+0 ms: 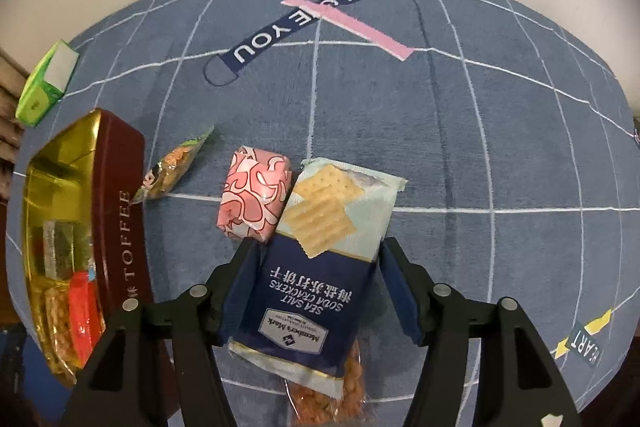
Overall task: Organize snacks
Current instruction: 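Grasp the blue soda cracker pack with the right gripper and lift it, then grasp the clear bag of orange sticks with the left gripper while the right holds the crackers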
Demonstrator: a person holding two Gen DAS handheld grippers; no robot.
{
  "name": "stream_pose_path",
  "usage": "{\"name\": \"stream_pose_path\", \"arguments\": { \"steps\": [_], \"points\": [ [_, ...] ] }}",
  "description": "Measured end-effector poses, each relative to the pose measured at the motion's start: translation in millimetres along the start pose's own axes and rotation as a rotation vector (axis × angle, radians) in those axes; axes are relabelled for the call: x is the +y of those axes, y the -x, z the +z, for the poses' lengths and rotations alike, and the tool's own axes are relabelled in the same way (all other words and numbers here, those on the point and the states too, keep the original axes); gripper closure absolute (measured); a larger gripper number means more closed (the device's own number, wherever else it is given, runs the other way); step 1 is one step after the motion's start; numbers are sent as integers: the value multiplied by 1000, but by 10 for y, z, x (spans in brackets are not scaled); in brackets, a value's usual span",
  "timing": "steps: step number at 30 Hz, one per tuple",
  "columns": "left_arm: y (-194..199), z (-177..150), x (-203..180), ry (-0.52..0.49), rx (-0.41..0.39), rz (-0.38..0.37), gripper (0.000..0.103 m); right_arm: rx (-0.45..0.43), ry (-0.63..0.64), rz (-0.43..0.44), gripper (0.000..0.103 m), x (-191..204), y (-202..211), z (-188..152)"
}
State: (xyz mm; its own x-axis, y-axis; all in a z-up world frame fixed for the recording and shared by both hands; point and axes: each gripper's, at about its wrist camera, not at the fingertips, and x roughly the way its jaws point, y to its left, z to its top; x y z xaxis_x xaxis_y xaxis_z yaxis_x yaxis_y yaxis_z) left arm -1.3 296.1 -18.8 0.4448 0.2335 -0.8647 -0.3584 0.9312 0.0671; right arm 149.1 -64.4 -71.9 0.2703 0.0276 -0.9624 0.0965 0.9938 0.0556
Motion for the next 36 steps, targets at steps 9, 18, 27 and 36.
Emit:
{"name": "stream_pose_path", "arguments": {
  "steps": [9,18,27,36],
  "points": [
    [-7,-2,16,6,-2,7,47,-37,36,34,50,-91,103,-52],
    [138,-24,-53,-12,-44,29,47,-183,195,-10,50,-373,432,-273],
    [485,-48,-426,-41,-73,-71,47,-203,228,-12,50,-970,329,-525],
    [780,-131,-1347,-175,-43,-236,47,-248,342,29,50,-1164,294,-709]
  ]
}}
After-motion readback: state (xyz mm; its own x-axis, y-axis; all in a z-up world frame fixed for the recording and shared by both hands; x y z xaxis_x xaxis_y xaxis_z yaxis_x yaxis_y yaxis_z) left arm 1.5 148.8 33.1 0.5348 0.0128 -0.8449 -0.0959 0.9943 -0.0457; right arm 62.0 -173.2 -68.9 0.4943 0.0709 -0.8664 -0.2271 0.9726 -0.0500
